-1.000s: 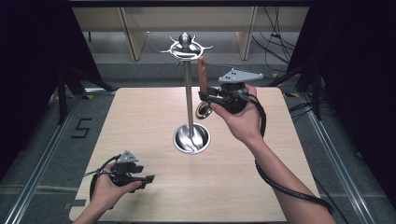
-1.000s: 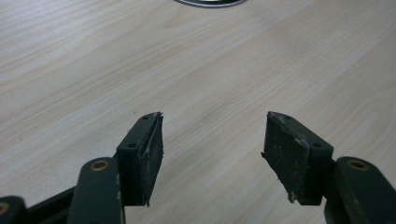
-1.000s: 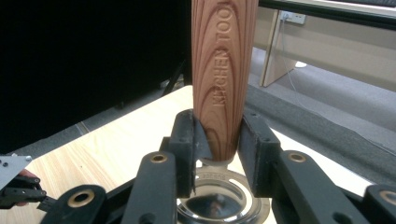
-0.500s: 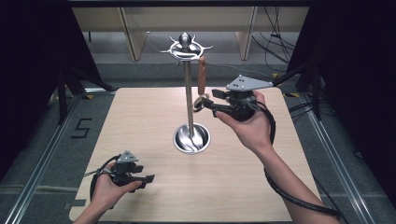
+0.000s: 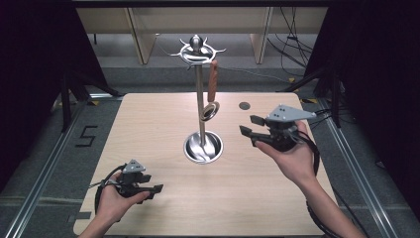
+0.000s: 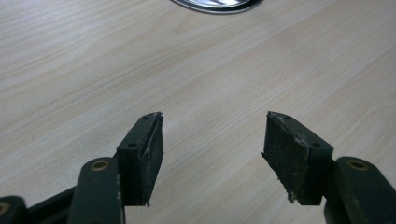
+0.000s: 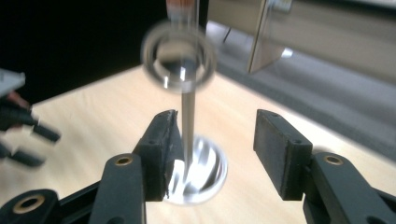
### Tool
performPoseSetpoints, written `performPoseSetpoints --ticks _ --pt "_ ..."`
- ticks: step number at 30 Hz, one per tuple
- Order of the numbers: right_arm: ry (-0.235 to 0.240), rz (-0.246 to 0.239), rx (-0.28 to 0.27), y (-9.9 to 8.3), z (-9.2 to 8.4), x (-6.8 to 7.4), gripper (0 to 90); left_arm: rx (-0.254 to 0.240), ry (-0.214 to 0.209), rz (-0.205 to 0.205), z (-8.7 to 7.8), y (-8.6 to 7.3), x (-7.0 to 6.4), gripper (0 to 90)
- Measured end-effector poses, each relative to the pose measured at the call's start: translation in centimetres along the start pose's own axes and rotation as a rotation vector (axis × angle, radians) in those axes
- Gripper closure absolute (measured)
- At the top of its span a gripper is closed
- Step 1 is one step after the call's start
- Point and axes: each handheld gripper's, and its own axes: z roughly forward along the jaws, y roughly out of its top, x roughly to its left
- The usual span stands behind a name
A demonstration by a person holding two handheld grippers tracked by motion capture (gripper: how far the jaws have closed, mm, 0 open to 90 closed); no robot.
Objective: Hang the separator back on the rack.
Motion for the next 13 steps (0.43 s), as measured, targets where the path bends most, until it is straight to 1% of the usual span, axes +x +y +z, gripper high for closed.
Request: performPoseSetpoints --ticks 1,2,3,4,6,7,8,9,10,11,12,13 --pt "0.012 0.028 0.014 -0.8 -0.2 -0.1 50.0 0.008 0.001 0.003 0.0 0.0 0.0 36.9" --pt "0.030 0.045 0.028 -1.7 -0.3 -0.2 49.9 0.005 0.004 0.005 0.0 0.0 0.0 36.9" --pt "0.030 0.041 0.030 -2.5 -0.4 -0.5 50.0 0.004 0.005 0.006 0.0 0.0 0.0 36.9" --pt "0.017 0.067 0.037 -3.5 -0.5 -0.5 50.0 -0.003 0.000 0.001 0.0 0.0 0.0 36.9" --pt "0.022 0.069 0.046 -5.0 -0.5 -0.6 49.9 0.001 -0.002 -0.001 0.1 0.0 0.0 36.8" --pt "0.020 0.094 0.054 -6.1 -0.4 -0.5 49.6 0.001 -0.007 0.002 0.1 0.0 0.0 36.8" --pt "0.030 0.111 0.052 -6.9 -0.2 -0.4 49.3 0.000 -0.005 -0.001 0.1 0.0 -0.1 36.8" --pt "0.025 0.105 0.051 -7.5 -0.1 -0.6 49.2 0.001 -0.006 -0.002 0.1 0.0 -0.1 36.8" --pt "0.024 0.141 0.079 -9.0 0.1 -0.5 47.7 -0.006 -0.001 -0.001 0.2 0.0 0.0 36.7" --pt "0.024 0.141 0.079 -9.0 0.1 -0.5 47.7 -0.003 -0.004 -0.001 0.1 0.0 -0.1 36.7" --pt "0.029 0.143 0.092 -9.4 0.2 -0.6 47.5 0.000 -0.012 0.003 0.1 0.1 -0.1 36.7" --pt "0.030 0.156 0.096 -9.6 0.2 -0.7 47.2 0.001 -0.011 0.002 0.1 0.1 -0.1 36.7"
